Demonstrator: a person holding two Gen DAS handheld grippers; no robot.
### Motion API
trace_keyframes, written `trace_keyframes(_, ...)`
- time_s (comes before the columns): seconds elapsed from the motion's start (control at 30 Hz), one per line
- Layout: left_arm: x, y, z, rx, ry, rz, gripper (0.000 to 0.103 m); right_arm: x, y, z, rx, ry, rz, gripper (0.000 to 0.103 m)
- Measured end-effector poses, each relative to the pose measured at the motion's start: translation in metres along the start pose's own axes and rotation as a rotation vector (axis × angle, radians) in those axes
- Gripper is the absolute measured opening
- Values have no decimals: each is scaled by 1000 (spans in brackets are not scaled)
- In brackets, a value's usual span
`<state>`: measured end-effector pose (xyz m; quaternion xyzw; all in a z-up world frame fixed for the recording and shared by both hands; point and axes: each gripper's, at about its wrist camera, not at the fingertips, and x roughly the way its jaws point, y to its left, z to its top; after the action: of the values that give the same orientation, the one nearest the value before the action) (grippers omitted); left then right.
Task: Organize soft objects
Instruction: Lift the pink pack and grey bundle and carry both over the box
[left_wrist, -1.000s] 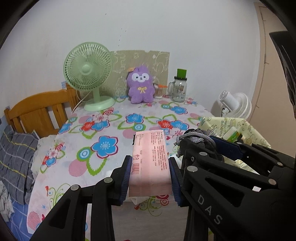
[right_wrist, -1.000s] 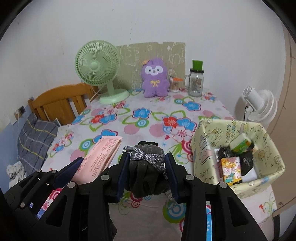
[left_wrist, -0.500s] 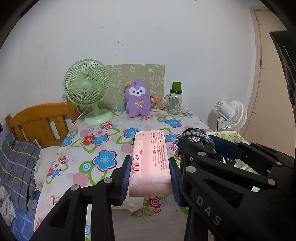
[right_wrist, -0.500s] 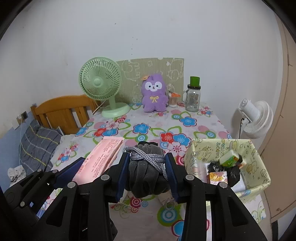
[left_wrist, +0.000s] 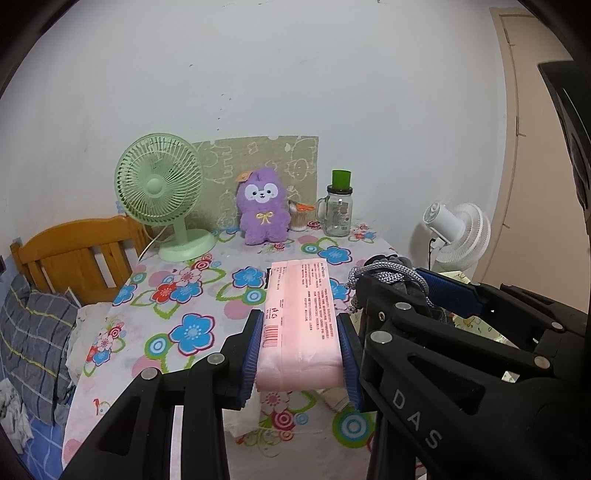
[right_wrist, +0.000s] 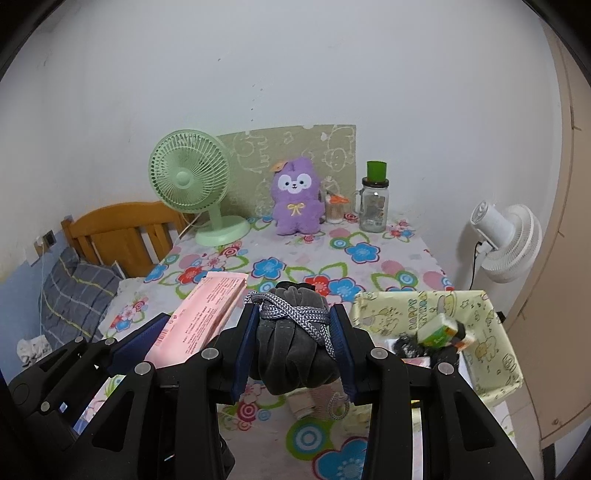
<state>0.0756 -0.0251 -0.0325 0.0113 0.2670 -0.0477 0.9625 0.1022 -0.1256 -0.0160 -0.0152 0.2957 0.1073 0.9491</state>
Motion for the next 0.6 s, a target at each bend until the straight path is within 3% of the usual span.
trace_keyframes(0.27, 8, -33, 9, 24, 0, 5, 40, -2, -36, 4, 22, -7, 4, 43)
trace_keyframes(0.6, 26, -77, 19, 62, 13, -50, 40, -1, -84, 5, 68, -2, -53, 43)
